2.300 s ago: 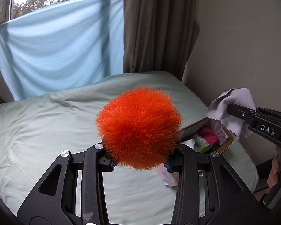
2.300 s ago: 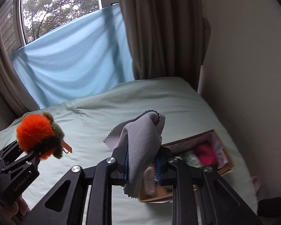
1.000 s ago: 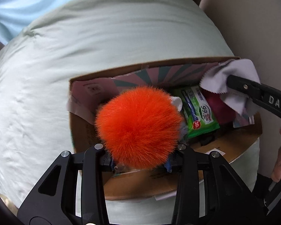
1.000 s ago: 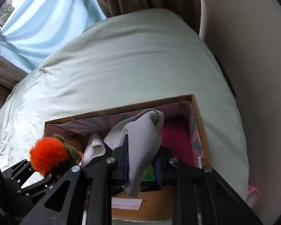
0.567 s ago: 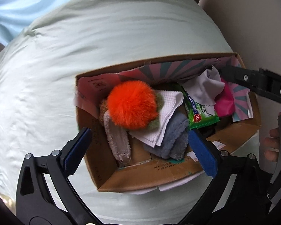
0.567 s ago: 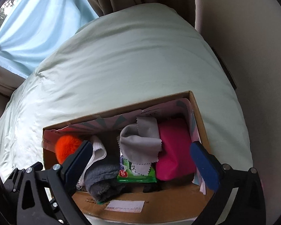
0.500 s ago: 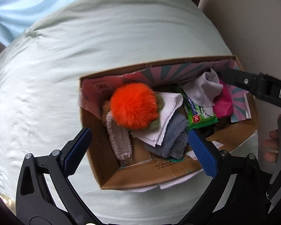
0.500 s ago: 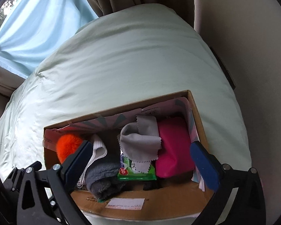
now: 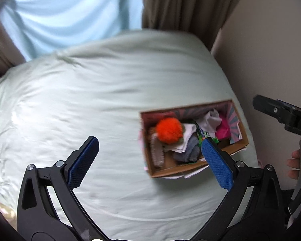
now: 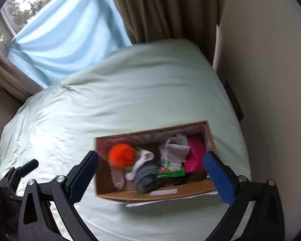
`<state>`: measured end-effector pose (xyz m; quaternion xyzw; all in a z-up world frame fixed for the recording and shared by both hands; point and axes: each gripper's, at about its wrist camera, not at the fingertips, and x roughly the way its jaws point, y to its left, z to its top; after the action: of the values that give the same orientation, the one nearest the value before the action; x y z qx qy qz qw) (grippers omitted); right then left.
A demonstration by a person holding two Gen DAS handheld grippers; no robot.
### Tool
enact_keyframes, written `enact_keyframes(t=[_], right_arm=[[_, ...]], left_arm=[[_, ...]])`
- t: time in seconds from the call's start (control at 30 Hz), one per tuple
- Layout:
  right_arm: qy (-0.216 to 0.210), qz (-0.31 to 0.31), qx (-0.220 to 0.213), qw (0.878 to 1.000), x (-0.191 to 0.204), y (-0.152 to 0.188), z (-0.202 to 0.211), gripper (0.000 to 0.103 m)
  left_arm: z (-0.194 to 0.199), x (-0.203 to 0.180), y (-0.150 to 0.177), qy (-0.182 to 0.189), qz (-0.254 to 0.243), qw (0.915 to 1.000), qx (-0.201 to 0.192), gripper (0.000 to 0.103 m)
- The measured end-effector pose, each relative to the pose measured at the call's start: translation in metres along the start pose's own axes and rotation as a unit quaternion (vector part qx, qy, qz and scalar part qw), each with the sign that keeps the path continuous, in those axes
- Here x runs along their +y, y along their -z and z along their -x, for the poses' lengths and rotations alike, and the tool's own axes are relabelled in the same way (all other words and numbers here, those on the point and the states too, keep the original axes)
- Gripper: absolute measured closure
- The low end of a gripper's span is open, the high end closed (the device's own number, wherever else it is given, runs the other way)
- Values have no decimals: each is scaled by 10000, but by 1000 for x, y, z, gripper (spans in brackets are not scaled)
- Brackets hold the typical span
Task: Organize soft objects
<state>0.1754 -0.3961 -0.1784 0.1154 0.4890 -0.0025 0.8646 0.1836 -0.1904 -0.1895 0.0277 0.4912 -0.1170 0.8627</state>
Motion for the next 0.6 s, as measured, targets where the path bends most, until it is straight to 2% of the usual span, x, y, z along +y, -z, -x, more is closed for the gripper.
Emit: enact_keyframes(t=[0.2,0.37,0.6], right_arm=[[-111,296,-446,9985,64,10,67,0],[-214,442,-759,9959,110,24,106,0],[-179,738,-1215,9897,158,54,148,0]], left_arm=[[85,56,7,-172,297,9976,-597,1],[145,93,19,-379,396,9925,-1095,1],[204,119,42,-538,373,9829,-1723,1]])
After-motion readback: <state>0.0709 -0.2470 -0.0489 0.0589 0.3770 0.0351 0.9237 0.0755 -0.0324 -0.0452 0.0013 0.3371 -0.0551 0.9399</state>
